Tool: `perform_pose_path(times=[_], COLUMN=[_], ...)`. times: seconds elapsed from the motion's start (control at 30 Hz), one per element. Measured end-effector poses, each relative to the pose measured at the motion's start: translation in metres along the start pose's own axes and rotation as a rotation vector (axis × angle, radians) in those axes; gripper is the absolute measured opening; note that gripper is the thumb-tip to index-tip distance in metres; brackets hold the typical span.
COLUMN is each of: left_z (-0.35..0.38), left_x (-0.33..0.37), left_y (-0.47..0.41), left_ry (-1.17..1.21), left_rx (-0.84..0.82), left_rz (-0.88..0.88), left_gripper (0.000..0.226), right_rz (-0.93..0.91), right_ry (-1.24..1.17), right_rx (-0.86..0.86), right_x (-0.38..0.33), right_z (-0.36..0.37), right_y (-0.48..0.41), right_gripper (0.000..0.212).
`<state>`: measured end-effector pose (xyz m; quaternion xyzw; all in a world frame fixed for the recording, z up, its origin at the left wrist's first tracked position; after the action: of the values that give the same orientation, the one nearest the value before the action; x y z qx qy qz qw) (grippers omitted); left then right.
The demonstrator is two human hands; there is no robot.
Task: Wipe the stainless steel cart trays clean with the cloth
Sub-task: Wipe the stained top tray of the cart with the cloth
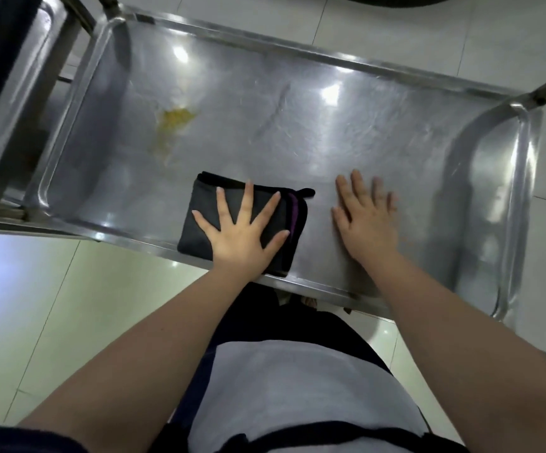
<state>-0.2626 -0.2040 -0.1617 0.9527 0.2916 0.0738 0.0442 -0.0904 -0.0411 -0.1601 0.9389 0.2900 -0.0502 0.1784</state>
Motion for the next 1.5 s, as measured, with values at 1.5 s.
perform_pose_path(times=[1.5], left_z=[-0.021], left_x=[-0.05], left_y=[-0.097], left_ry=[0.025], left_rx=[-0.126], left_rz=[-0.206], left_gripper=[0.074], right_rz=[0.041], right_ry=[-0.043], right_rx=[0.051], right_x=[-0.044], right_z=[-0.032], right_y=[-0.084], right_gripper=[0.056])
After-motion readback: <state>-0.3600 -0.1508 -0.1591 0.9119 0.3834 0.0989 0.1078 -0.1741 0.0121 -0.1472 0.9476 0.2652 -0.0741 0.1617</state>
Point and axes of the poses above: each hand's wrist, its own y-axis away from the middle knuckle, its own z-axis out of the palm, x = y × z, the point moved 6 cm from there along -y, towards the middle knuckle, and after that the axes turned 1 degree about -z, right-handed, at the moved point
